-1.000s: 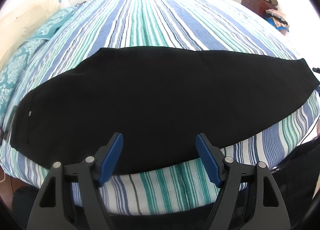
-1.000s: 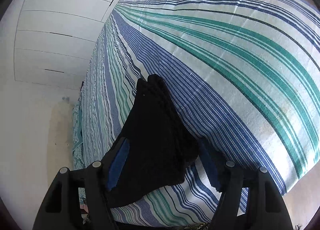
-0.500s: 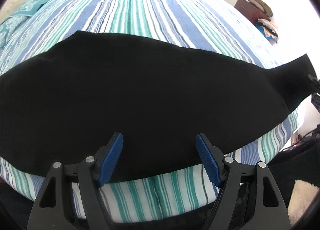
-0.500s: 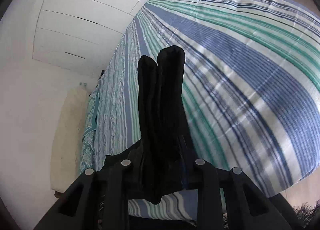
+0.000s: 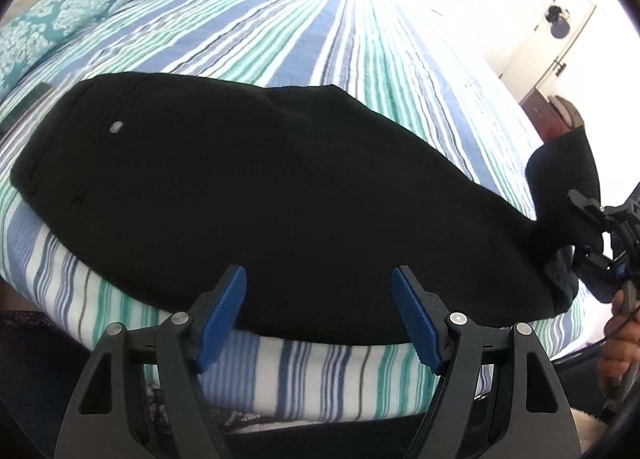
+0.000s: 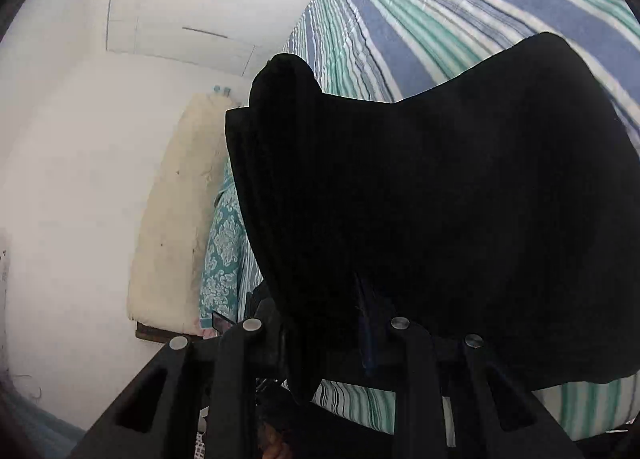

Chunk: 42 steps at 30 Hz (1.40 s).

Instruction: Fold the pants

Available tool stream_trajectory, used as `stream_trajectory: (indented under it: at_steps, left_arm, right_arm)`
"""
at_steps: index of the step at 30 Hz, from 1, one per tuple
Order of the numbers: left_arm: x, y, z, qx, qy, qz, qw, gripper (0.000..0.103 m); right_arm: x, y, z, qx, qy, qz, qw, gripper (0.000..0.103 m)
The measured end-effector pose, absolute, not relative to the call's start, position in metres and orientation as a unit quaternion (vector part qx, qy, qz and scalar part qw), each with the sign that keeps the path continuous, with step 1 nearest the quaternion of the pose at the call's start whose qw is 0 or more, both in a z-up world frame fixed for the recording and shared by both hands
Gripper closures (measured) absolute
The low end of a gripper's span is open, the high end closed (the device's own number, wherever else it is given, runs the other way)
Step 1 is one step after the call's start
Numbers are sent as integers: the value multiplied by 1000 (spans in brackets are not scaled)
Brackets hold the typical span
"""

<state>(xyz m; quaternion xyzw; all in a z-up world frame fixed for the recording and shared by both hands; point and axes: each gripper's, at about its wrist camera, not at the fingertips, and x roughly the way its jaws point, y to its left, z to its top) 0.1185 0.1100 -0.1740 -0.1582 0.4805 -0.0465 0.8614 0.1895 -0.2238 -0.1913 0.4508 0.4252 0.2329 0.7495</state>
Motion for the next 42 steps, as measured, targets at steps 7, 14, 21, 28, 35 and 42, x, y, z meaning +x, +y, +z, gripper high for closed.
stream_trajectory:
  at_steps: [7,14,21,28,35,42]
  left_arm:
    - [106,138,-175,-179,475,-21,862,26]
    - [103,127,-166,-166,461,-29,871,26]
    - [120,64,-146,-122,431,-174,877,26]
    - [154,23,-163,-67,463,-191,863,55]
    - [169,10,-174,-31,482,-178,857,55]
    - [167,-6,-181,-11,503,-177,846,95]
  right_arm:
    - [204,-119,-214,353,477,243,768,74]
    - [186,-77,-215,276,499,285,771,17]
    - [102,-120,-164,101,438,298,842,8]
    - [81,-176,-174,152,434,239,855,8]
    - [74,-186,-168,139,416,248,864,8]
    - [77,-183,-167,132,408,246,869,8]
